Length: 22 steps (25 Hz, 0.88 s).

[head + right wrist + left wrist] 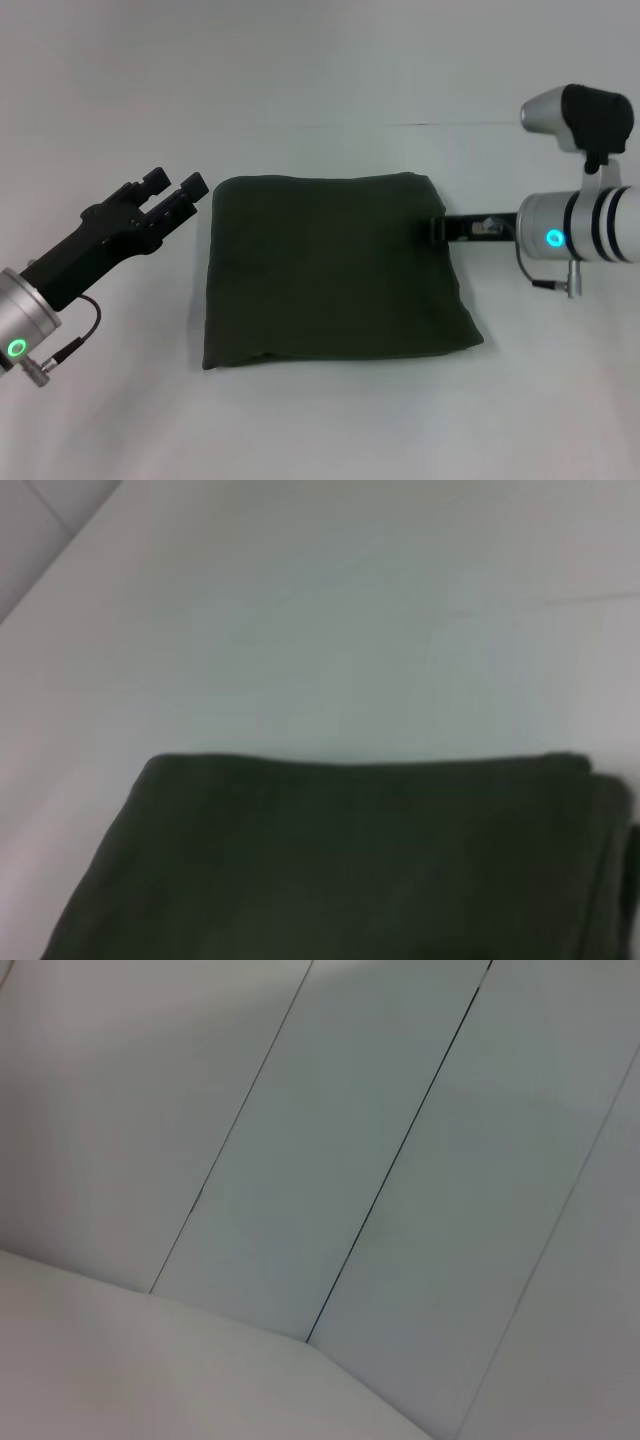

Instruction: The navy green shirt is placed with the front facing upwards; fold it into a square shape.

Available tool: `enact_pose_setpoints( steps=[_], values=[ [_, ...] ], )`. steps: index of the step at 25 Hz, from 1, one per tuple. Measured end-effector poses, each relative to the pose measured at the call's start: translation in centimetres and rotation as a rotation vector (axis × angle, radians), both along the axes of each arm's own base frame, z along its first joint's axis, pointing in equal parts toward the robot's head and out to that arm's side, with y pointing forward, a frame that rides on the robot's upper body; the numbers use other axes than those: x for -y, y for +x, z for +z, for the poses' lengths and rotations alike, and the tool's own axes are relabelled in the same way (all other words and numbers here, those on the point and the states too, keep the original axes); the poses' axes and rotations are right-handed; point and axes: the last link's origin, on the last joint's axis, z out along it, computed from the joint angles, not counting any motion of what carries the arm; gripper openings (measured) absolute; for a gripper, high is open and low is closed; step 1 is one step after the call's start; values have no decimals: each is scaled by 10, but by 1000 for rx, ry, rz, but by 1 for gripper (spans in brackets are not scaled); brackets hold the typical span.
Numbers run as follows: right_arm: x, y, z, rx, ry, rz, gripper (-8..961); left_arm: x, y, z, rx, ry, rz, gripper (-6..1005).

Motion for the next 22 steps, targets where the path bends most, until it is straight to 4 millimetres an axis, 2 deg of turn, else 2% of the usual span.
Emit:
enact_pose_setpoints(
  steps=[6,9,15,22],
  values=[
    [-10,-12,18,-35,55,44,38,0,0,0,-1,1,3,716],
    [-13,-23,19,-52,49,69,45,0,-1,0,-2,1,5,717],
    [-17,-31,3,-9,38,77,61,-2,0,0,-2,1,3,716],
    [-15,-19,-14,81,39,42,79,-3,1,0,0,1,2,715]
  ],
)
